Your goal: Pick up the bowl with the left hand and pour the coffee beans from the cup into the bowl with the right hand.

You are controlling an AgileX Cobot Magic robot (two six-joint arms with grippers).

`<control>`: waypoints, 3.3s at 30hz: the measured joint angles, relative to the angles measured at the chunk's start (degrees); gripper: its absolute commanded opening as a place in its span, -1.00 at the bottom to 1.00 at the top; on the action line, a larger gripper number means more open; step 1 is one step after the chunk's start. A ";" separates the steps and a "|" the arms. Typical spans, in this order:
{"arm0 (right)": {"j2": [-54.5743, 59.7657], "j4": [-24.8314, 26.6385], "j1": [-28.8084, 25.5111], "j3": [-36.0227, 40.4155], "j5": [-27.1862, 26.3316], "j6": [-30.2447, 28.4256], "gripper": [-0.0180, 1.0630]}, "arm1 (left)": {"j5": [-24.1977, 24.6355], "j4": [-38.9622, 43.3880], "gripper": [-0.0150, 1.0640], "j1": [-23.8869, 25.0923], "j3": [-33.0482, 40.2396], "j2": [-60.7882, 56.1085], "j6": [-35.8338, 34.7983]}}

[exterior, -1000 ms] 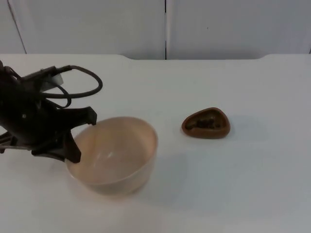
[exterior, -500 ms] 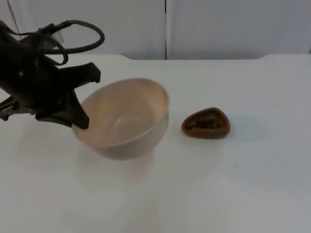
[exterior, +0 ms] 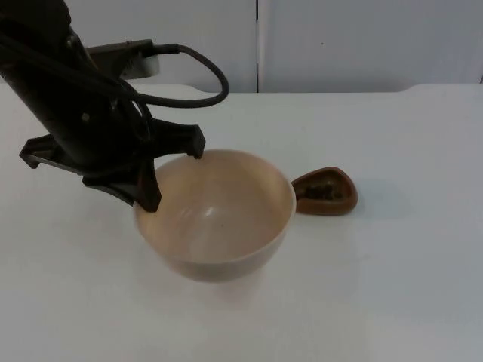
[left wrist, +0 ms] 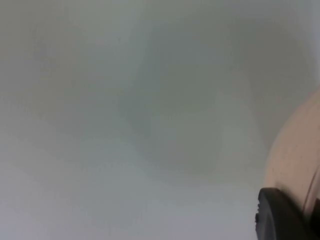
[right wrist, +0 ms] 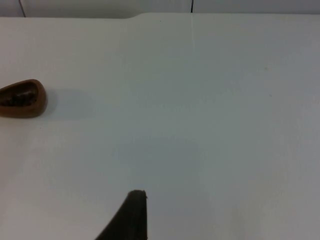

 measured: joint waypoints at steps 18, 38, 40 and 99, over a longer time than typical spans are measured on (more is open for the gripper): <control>0.00 0.00 0.00 0.00 0.00 0.00 0.98 | 0.25 -0.20 -0.98 0.00 0.00 0.00 1.45; 0.00 0.00 0.00 0.00 0.00 0.00 0.98 | -0.08 -1.29 -0.98 -5.76 0.00 0.00 -4.49; 0.00 0.10 0.00 0.00 0.00 0.00 0.98 | -0.47 -0.77 -0.98 -6.39 0.00 0.00 -5.23; 52.49 2.38 0.00 -32.30 -7.23 -0.10 0.98 | 0.44 0.62 -0.98 -7.57 0.00 0.00 -7.48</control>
